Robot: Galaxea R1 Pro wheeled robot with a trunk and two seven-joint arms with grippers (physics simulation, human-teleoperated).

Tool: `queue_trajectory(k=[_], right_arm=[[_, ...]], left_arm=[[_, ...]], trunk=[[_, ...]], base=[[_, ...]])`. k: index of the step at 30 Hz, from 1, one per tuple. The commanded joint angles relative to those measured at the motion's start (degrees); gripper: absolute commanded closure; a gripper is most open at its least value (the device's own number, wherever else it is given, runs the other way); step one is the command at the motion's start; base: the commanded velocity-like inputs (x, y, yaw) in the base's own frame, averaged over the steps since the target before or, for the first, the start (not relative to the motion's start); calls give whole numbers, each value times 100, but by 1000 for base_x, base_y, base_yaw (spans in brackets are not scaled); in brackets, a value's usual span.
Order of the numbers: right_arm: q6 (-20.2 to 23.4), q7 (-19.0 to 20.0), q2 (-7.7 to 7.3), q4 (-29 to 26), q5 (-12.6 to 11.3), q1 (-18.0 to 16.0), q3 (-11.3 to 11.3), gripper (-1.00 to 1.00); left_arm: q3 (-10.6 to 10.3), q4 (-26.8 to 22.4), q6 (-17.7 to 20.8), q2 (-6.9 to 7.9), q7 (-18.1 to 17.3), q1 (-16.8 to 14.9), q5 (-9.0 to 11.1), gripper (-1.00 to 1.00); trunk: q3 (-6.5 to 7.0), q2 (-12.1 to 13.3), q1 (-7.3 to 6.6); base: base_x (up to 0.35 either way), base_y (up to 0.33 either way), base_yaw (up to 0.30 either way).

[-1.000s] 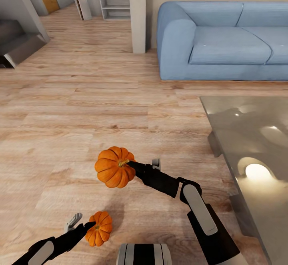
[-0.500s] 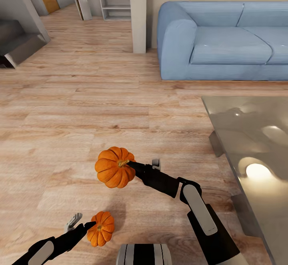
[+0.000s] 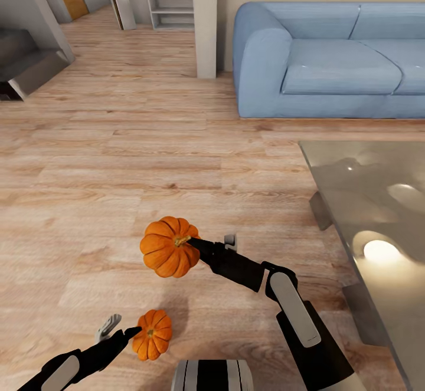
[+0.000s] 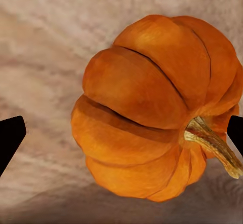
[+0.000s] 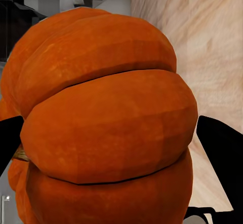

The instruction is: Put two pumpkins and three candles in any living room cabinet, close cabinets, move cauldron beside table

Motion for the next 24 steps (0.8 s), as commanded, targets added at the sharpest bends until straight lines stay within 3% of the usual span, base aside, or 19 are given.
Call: queue_trajectory(k=[1,24], right_arm=[[22,20,3,-3,10,-2,-6,100],[22,46,3,6,10,-2,-6,100]], left_arm=[[-25,0,19,7,-5,-3,48,-100],[-27,0,15,1,-5,-4,48,-100]], trunk=[[-4,-2,-1],[-4,-2,-1]], base=[[-6,17,0],[20,48,0]])
